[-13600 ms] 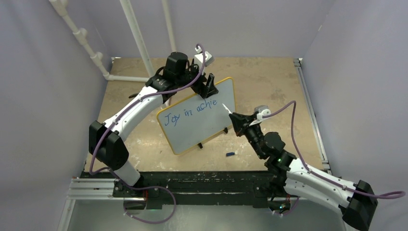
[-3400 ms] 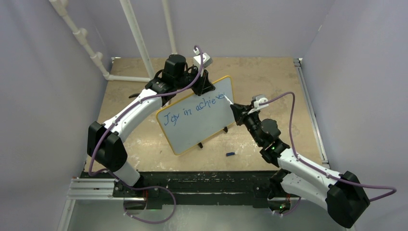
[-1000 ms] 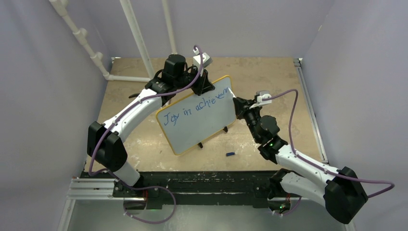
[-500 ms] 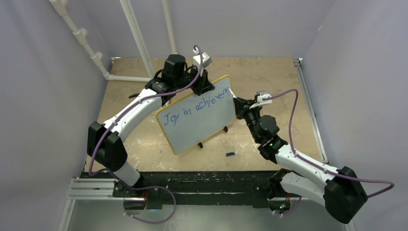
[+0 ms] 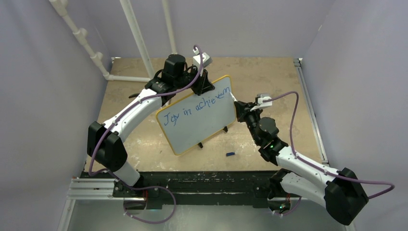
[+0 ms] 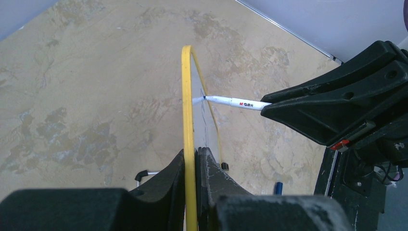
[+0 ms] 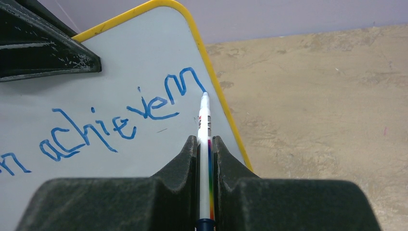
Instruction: Write a sentence on the whiteboard
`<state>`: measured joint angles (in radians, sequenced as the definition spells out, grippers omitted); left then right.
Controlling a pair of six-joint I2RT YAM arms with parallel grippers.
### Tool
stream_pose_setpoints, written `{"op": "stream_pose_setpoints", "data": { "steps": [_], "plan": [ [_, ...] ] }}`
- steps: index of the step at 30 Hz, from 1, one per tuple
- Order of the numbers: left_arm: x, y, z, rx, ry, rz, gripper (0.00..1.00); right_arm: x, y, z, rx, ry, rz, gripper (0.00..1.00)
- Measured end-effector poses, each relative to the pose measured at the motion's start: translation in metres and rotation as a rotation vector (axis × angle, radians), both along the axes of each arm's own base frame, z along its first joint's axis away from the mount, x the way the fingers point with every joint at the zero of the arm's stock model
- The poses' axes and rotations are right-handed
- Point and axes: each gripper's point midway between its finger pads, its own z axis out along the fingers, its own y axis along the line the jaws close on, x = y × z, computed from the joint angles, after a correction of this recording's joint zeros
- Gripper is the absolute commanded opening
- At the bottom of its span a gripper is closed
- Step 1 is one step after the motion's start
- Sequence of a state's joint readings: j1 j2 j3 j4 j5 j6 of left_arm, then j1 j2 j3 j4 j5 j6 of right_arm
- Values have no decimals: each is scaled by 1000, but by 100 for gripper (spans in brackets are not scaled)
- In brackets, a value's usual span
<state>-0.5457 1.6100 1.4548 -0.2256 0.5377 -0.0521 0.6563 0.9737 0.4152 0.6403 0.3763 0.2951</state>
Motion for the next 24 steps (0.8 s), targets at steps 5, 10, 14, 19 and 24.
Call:
{"op": "stream_pose_setpoints", "data": {
  "steps": [5,10,14,19,24],
  "plan": [
    [0,0,0,-3,7,3,9,-2,-1,0,-6,6,2,0],
    [2,2,1,1,2,25,41,-10,-2,4,-12,5,28,0],
    [6,10,2,11,-10,65,61,-19,1,14,-8,-10,73,0],
    [6,24,20,2,-55,124,75,-33,8,24,-7,-24,157,0],
    [1,44,55,-25,-132,198,77,-47,17,28,-12,-29,243,0]
  ]
}}
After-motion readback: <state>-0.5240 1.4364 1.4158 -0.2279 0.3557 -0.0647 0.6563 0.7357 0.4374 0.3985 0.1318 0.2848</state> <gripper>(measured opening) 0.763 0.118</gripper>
